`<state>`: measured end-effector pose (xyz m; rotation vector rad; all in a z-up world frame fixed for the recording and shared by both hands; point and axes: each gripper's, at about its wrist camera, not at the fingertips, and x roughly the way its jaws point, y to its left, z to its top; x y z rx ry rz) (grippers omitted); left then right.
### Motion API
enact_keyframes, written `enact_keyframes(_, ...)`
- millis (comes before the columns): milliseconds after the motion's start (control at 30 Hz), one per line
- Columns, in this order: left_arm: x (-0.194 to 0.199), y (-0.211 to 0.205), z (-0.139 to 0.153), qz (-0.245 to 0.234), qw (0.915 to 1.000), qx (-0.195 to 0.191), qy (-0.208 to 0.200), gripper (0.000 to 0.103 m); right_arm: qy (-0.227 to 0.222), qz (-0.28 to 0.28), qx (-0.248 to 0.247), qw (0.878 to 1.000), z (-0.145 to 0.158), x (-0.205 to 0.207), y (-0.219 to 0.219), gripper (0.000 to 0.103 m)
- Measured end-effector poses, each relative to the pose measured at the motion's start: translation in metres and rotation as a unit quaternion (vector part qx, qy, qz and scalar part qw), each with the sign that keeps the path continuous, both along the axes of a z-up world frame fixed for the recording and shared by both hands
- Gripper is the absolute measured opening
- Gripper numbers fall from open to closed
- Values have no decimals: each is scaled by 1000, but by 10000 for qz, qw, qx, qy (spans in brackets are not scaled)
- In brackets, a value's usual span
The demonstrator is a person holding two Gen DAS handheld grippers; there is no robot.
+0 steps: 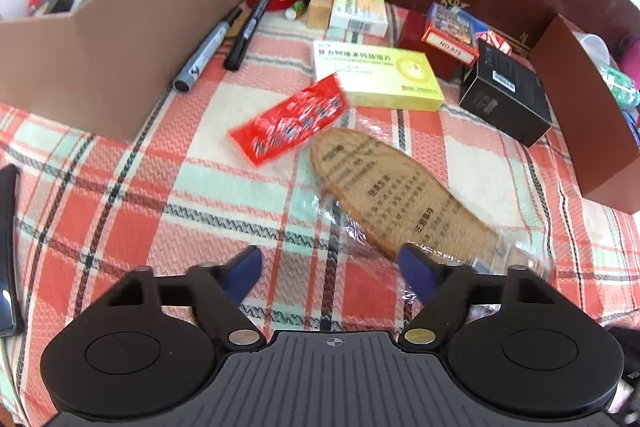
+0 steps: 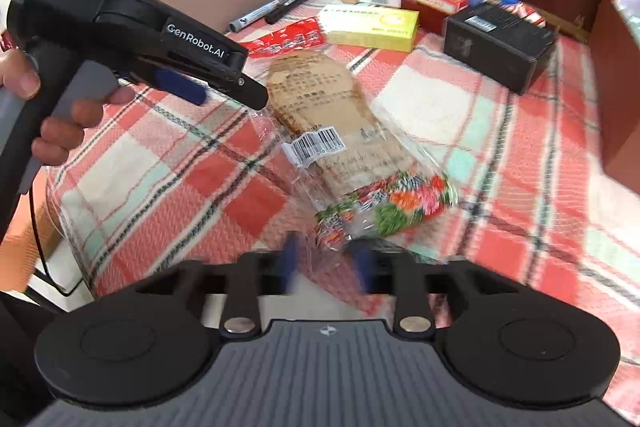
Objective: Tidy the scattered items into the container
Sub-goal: 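Reach the left gripper to the bagged insole and close on it, then lift the bagged insole with the left gripper toward the cardboard box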
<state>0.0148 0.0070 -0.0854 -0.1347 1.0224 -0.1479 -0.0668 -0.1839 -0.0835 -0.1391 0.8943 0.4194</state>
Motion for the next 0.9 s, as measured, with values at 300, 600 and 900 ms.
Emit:
enact_keyframes(300,2,5,-16,430,9965,-716,-9,95,-446,-278,-344,9980,11,17,-17,82)
enact_keyframes(600,22,-10,-19,-60,9984,-565,-23,100,-280,-110,-246,9992,-3,47,-19,87)
enact_keyframes(900,57,-15,-16,6,9969,-785,12,37,80,393,44,9992,-14,53,4,82)
